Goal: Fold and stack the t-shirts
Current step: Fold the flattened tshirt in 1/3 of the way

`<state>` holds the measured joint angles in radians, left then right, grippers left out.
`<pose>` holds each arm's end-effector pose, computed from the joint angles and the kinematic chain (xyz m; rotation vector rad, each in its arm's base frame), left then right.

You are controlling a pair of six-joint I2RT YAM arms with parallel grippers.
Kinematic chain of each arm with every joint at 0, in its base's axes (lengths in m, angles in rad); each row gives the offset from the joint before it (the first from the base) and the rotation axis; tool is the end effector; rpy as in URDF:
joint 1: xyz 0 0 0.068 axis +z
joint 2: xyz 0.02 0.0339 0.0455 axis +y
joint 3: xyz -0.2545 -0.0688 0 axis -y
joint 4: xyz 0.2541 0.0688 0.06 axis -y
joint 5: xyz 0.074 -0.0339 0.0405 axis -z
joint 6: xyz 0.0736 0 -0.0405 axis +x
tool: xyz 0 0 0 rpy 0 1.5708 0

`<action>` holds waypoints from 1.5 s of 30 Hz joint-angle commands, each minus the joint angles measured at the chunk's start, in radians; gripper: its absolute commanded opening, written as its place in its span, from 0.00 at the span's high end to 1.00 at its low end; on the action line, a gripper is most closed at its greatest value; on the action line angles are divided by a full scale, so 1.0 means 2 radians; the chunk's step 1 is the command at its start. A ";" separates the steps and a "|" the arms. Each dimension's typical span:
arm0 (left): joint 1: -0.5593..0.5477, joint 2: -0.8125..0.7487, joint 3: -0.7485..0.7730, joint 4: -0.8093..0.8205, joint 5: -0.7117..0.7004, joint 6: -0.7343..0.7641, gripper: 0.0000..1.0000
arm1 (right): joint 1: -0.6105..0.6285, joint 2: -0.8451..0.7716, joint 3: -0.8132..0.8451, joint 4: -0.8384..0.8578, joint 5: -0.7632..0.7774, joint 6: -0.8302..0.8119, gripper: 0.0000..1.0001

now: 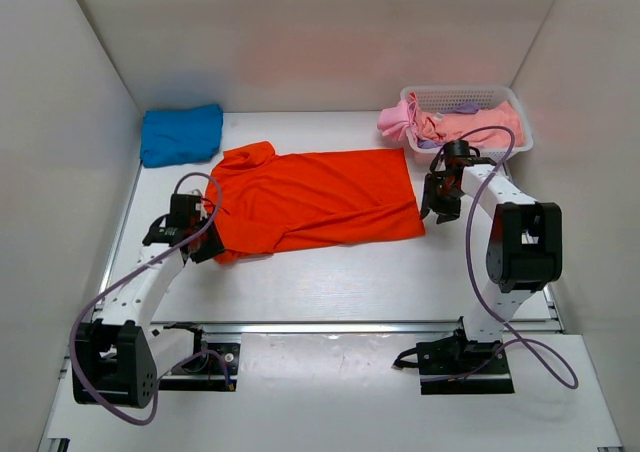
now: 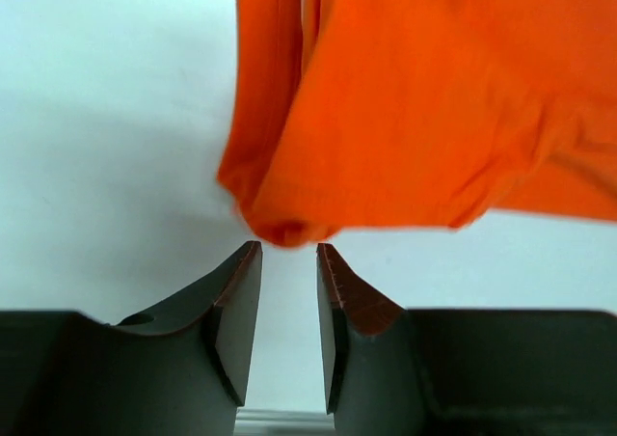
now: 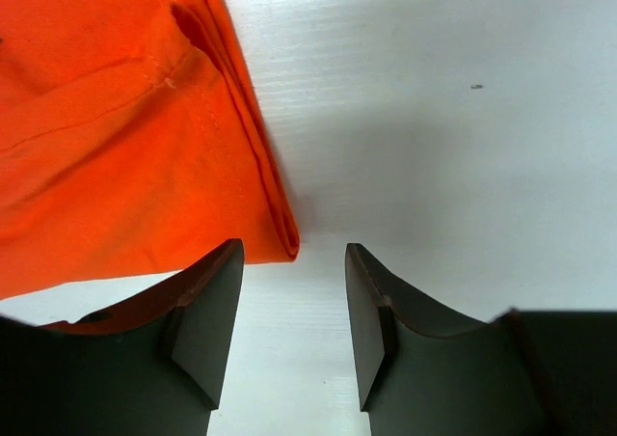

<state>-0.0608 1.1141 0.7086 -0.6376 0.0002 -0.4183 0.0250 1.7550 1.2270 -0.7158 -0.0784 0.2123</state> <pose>0.2388 -0.0146 0.1693 -0.4665 2.5822 -0.1684 0.3634 0.0149 0.1479 0.2457 2.8109 0.1650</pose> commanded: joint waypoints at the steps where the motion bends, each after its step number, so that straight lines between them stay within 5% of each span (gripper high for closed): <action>1: -0.016 -0.031 -0.024 -0.013 0.018 -0.038 0.60 | 0.004 -0.021 -0.001 0.024 -0.009 0.010 0.56; 20: -0.037 0.022 -0.060 0.079 -0.045 -0.073 0.50 | 0.014 -0.006 -0.031 0.049 0.006 0.032 0.48; 22: -0.038 0.033 -0.060 0.086 -0.046 -0.078 0.57 | 0.011 0.000 -0.032 0.050 0.011 0.035 0.48; 28: -0.038 0.050 -0.066 0.104 -0.045 -0.069 1.00 | 0.014 0.027 -0.030 0.051 0.010 0.043 0.50; 31: -0.032 0.047 -0.059 0.099 -0.053 -0.061 1.00 | 0.018 0.036 -0.035 0.045 0.006 0.050 0.54; 34: -0.026 0.046 -0.043 0.086 -0.058 -0.039 1.00 | 0.025 0.037 -0.043 0.034 0.008 0.053 1.00; 45: -0.007 0.037 -0.006 0.044 -0.065 0.021 1.00 | 0.005 -0.065 -0.131 -0.016 0.048 0.060 0.99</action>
<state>-0.0971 1.2133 0.6796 -0.5247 -0.1162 -0.4210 0.0647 1.6741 0.9970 -0.6903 -0.0422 0.3260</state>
